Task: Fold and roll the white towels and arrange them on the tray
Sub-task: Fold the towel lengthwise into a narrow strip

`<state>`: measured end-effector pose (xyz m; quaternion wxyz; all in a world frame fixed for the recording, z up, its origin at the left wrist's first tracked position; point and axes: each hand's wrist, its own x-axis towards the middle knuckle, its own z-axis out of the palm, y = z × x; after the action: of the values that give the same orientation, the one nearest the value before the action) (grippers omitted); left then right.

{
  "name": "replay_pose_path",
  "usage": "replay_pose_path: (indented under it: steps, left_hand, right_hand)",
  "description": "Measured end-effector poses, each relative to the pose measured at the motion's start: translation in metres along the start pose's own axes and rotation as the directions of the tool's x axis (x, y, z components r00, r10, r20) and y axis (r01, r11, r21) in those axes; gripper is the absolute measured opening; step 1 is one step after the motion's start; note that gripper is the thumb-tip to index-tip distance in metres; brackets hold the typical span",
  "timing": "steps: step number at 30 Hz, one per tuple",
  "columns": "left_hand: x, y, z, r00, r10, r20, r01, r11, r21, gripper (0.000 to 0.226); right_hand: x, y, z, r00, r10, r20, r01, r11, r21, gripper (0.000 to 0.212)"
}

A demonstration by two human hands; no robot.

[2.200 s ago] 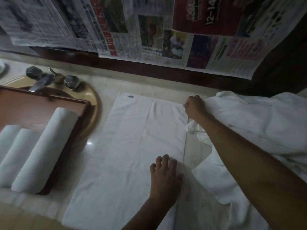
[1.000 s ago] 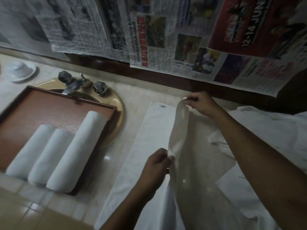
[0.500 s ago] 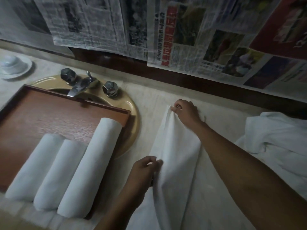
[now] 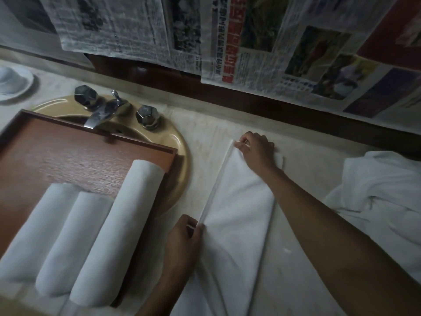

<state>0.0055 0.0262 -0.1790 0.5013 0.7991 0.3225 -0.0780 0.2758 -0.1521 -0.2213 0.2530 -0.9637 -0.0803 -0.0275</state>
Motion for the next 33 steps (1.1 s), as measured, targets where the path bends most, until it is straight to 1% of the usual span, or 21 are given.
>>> replay_pose_path:
  steps: [3, 6, 8, 10, 11, 12, 13, 15, 16, 17, 18, 19, 20, 21, 22, 24, 25, 27, 31, 33]
  left_hand:
    - [0.003, 0.001, 0.003, 0.999, -0.005, -0.041, 0.009, 0.994, 0.109, 0.02]
    - [0.004, 0.004, 0.004, 0.999, 0.015, -0.049, -0.008, 0.991, 0.135, 0.02]
    - [0.003, 0.004, 0.004, 0.998, 0.013, -0.056, -0.004, 0.988, 0.155, 0.02]
    - [0.001, 0.005, 0.003, 0.998, 0.02, -0.059, -0.01, 0.985, 0.169, 0.02]
    - [0.0, 0.006, 0.003, 0.998, 0.019, -0.056, -0.009, 0.985, 0.175, 0.02]
    - [-0.001, 0.007, 0.003, 0.998, 0.02, -0.053, -0.01, 0.984, 0.178, 0.019]
    - [-0.001, 0.009, 0.002, 0.999, 0.019, -0.046, -0.01, 0.984, 0.18, 0.019]
    - [-0.002, 0.011, 0.001, 1.0, -0.003, -0.022, 0.007, 0.982, 0.187, 0.017]
    - [-0.002, 0.013, 0.001, 0.999, -0.039, 0.005, 0.038, 0.989, 0.146, 0.016]
    - [-0.003, 0.017, 0.001, 0.993, -0.102, 0.063, 0.099, 0.994, 0.044, 0.016]
    - [-0.004, 0.022, 0.001, 0.976, -0.153, 0.155, 0.17, 0.98, -0.099, 0.017]
    - [-0.006, 0.029, 0.0, 0.95, -0.188, 0.249, 0.243, 0.947, -0.211, 0.018]
    - [-0.006, 0.034, 0.001, 0.937, -0.183, 0.297, 0.266, 0.925, -0.271, 0.019]
    - [-0.005, 0.035, 0.003, 0.942, -0.17, 0.29, 0.248, 0.934, -0.258, 0.019]
    - [-0.003, 0.033, 0.004, 0.957, -0.159, 0.241, 0.208, 0.959, -0.194, 0.02]
    - [0.001, 0.023, 0.005, 0.988, -0.124, 0.094, 0.122, 0.992, 0.028, 0.019]
    - [0.002, 0.018, 0.003, 0.993, -0.112, 0.045, 0.108, 0.991, 0.084, 0.021]
    - [0.003, 0.013, -0.001, 0.996, -0.089, 0.001, 0.089, 0.993, 0.077, 0.024]
    - [0.007, 0.01, 0.0, 0.998, -0.056, -0.019, 0.059, 0.99, 0.128, 0.026]
    - [0.009, 0.008, 0.002, 0.998, -0.065, -0.028, 0.068, 0.99, 0.127, 0.028]
  right_hand:
    - [-0.002, 0.0, 0.003, 0.999, 0.017, -0.042, -0.016, 0.999, 0.029, 0.026]
    - [-0.008, 0.0, 0.007, 0.992, -0.006, -0.13, 0.012, 0.999, 0.051, 0.017]
    - [-0.011, -0.004, 0.004, 0.974, -0.075, -0.212, 0.086, 0.995, 0.044, 0.003]
    - [-0.018, -0.014, -0.005, 0.946, -0.185, -0.268, 0.205, 0.978, 0.049, 0.014]
    - [-0.024, -0.019, -0.01, 0.933, -0.251, -0.257, 0.272, 0.961, 0.049, 0.018]
    - [-0.031, -0.021, -0.013, 0.926, -0.314, -0.212, 0.329, 0.944, 0.038, 0.021]
    - [-0.04, -0.02, -0.013, 0.928, -0.35, -0.127, 0.353, 0.935, 0.005, 0.024]
    - [-0.059, -0.012, -0.007, 0.946, -0.311, 0.096, 0.319, 0.943, -0.098, 0.038]
    - [-0.065, -0.005, -0.003, 0.944, -0.28, 0.172, 0.306, 0.94, -0.148, 0.046]
    - [-0.068, 0.001, 0.0, 0.939, -0.272, 0.208, 0.31, 0.933, -0.181, 0.05]
    - [-0.067, 0.004, 0.0, 0.936, -0.275, 0.22, 0.318, 0.928, -0.195, 0.053]
    - [-0.063, 0.004, -0.001, 0.935, -0.275, 0.224, 0.32, 0.926, -0.2, 0.054]
    - [-0.058, 0.003, -0.002, 0.935, -0.273, 0.225, 0.319, 0.926, -0.203, 0.055]
    - [-0.055, 0.002, -0.002, 0.936, -0.273, 0.221, 0.319, 0.925, -0.205, 0.055]
    - [-0.054, 0.002, -0.002, 0.937, -0.274, 0.216, 0.318, 0.925, -0.207, 0.054]
    - [-0.055, 0.004, 0.0, 0.937, -0.276, 0.213, 0.319, 0.925, -0.205, 0.053]
    - [-0.056, 0.006, 0.0, 0.937, -0.279, 0.212, 0.322, 0.924, -0.205, 0.052]
    - [-0.055, 0.007, 0.0, 0.937, -0.282, 0.208, 0.323, 0.924, -0.203, 0.051]
    - [-0.053, 0.01, 0.0, 0.938, -0.296, 0.183, 0.332, 0.918, -0.218, 0.048]
    - [-0.054, 0.011, 0.002, 0.934, -0.305, 0.186, 0.342, 0.914, -0.216, 0.046]
